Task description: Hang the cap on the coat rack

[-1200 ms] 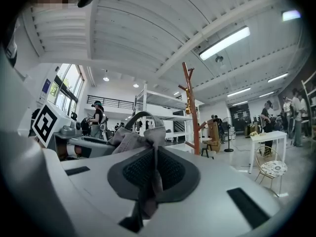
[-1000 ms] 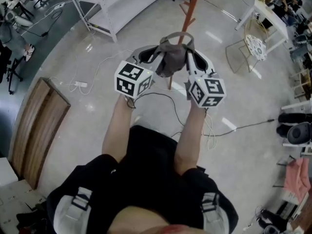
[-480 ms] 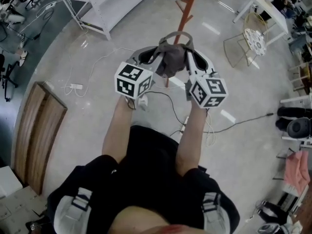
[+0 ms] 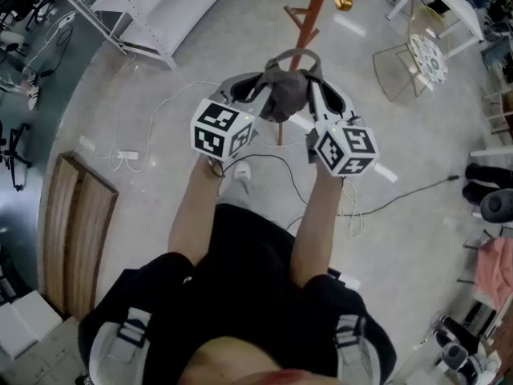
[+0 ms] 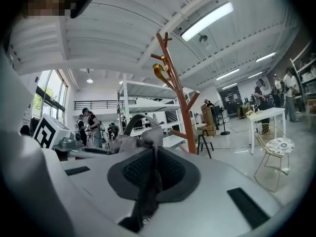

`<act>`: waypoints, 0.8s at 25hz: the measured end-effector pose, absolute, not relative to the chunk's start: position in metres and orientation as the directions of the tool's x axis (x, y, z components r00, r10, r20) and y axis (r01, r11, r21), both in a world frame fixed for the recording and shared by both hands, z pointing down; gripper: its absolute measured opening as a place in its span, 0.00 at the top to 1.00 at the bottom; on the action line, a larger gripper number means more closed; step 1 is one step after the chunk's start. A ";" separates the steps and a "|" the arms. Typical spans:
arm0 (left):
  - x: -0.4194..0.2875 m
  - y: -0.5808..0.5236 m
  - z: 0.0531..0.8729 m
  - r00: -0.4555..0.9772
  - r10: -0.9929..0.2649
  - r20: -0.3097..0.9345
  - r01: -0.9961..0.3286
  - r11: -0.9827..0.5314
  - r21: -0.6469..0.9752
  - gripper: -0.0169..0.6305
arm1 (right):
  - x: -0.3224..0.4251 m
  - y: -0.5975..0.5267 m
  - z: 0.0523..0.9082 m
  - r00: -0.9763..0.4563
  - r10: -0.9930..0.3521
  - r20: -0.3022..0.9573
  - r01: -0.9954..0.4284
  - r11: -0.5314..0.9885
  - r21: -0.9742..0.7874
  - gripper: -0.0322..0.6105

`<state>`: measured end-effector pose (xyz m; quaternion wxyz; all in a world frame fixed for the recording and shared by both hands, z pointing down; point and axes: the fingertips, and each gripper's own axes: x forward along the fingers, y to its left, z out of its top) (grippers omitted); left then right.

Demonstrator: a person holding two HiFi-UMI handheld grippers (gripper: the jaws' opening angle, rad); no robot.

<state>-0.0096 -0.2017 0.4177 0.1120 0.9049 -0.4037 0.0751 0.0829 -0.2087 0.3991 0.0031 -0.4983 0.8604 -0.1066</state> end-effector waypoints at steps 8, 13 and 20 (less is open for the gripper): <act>-0.021 -0.292 0.425 0.698 -0.678 0.231 -0.715 -0.677 0.174 0.88 | 0.072 -0.293 0.404 -0.461 -0.878 0.129 -0.882 0.436 -0.178 0.94; -0.021 -0.325 0.434 0.717 -0.654 0.239 -0.695 -0.696 0.181 0.88 | 0.073 -0.320 0.412 -0.439 -0.887 0.147 -0.895 0.415 -0.165 0.94; -0.004 -0.368 0.452 0.703 -0.651 0.287 -0.709 -0.675 0.206 0.88 | 0.090 -0.359 0.427 -0.453 -0.869 0.199 -0.888 0.421 -0.184 0.94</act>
